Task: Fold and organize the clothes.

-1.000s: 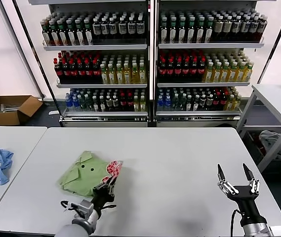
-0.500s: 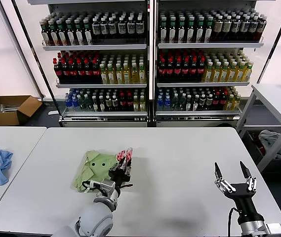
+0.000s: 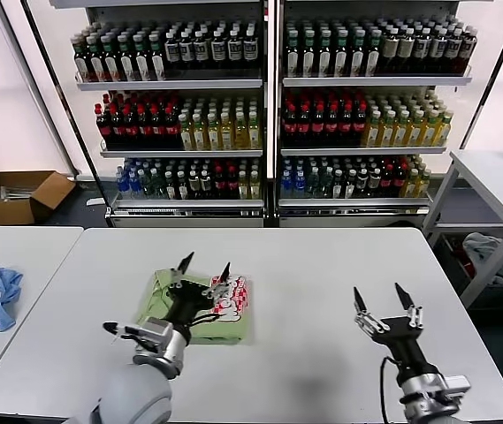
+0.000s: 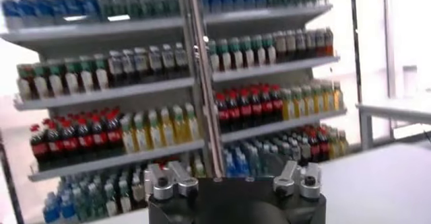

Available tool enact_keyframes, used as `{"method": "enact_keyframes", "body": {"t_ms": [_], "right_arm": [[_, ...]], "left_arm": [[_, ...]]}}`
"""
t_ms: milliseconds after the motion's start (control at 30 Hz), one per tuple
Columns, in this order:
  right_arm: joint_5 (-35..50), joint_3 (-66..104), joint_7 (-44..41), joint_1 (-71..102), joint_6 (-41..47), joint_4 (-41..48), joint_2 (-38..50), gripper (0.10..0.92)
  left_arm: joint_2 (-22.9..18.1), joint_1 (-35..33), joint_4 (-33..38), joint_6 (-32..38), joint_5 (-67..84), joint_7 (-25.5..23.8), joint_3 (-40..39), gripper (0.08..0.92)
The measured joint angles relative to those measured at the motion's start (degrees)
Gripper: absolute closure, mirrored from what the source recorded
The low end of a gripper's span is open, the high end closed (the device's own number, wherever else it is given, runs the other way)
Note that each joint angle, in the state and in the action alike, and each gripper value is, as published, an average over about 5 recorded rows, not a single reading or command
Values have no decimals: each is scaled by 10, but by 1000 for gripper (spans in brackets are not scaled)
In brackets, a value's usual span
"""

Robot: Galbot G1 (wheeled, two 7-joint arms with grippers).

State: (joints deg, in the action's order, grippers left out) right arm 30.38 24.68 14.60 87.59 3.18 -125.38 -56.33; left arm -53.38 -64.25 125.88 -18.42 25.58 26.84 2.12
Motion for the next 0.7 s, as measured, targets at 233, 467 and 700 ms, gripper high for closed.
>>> {"method": "enact_keyframes", "body": {"t_ms": [233, 467, 700], "right_arm": [[77, -131, 33, -147, 112, 54, -28, 203], [140, -245, 63, -267, 185, 134, -79, 203], [163, -296, 67, -322, 221, 197, -126, 203]], "left_arm": [[3, -89, 40, 19, -3, -29, 93, 178], [-1, -148, 59, 31, -11, -47, 141, 177], [-2, -175, 64, 36, -12, -54, 164, 177]]}}
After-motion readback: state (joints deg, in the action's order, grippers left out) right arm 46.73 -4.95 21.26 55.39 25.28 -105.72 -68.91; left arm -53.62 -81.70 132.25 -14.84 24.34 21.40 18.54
